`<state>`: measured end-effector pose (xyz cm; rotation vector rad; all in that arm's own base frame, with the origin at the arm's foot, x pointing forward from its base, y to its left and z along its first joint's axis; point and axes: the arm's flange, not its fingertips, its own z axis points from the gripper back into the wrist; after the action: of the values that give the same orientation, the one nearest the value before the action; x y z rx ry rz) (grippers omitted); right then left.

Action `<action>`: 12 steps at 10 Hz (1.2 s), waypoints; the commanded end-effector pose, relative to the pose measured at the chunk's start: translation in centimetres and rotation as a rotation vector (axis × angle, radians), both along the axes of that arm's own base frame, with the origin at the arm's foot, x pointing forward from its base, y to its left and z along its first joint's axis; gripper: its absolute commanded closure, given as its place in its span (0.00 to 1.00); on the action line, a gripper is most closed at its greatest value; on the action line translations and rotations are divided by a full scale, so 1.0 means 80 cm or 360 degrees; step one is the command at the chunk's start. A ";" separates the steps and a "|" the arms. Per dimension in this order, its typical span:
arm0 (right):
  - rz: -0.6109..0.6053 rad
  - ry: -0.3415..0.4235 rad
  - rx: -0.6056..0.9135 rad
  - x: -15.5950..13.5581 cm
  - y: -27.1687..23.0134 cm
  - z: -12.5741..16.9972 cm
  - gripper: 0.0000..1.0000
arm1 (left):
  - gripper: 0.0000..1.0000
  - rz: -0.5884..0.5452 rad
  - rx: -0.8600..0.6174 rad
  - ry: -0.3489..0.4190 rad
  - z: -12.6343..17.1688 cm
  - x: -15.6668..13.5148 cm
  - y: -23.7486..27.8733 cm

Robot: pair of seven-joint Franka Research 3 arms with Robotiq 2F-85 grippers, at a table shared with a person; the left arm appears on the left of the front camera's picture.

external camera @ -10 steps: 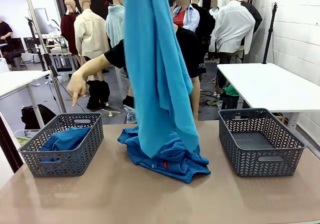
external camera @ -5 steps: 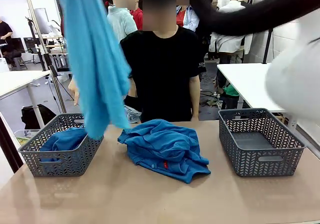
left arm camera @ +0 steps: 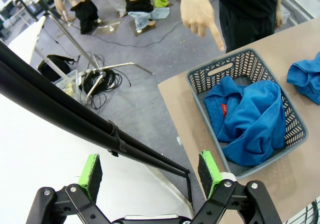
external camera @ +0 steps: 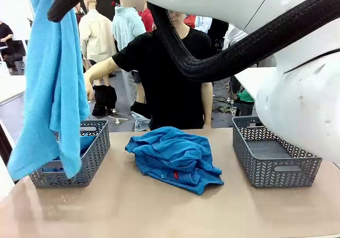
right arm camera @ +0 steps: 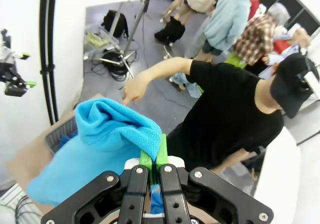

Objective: Sort the tops and bottoms.
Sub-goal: Sort the clothes according to human instructions.

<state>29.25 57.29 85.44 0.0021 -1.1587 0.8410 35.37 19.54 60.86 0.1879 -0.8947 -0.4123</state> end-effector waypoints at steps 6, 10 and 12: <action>0.0028 -0.0010 -0.0011 -0.003 -0.003 0.005 1.00 | 0.00 0.0000 0.0012 0.0026 0.002 0.000 0.002; 0.0028 -0.0010 -0.0011 -0.003 -0.003 0.005 1.00 | 0.00 0.0000 0.0012 0.0026 0.002 0.000 0.002; 0.0125 0.0183 0.0060 0.020 0.036 0.020 1.00 | 0.00 0.0000 0.0012 0.0026 0.002 0.000 0.002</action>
<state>29.26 57.56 85.06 0.0380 -1.1297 0.8548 35.37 19.54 60.86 0.1879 -0.8948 -0.4122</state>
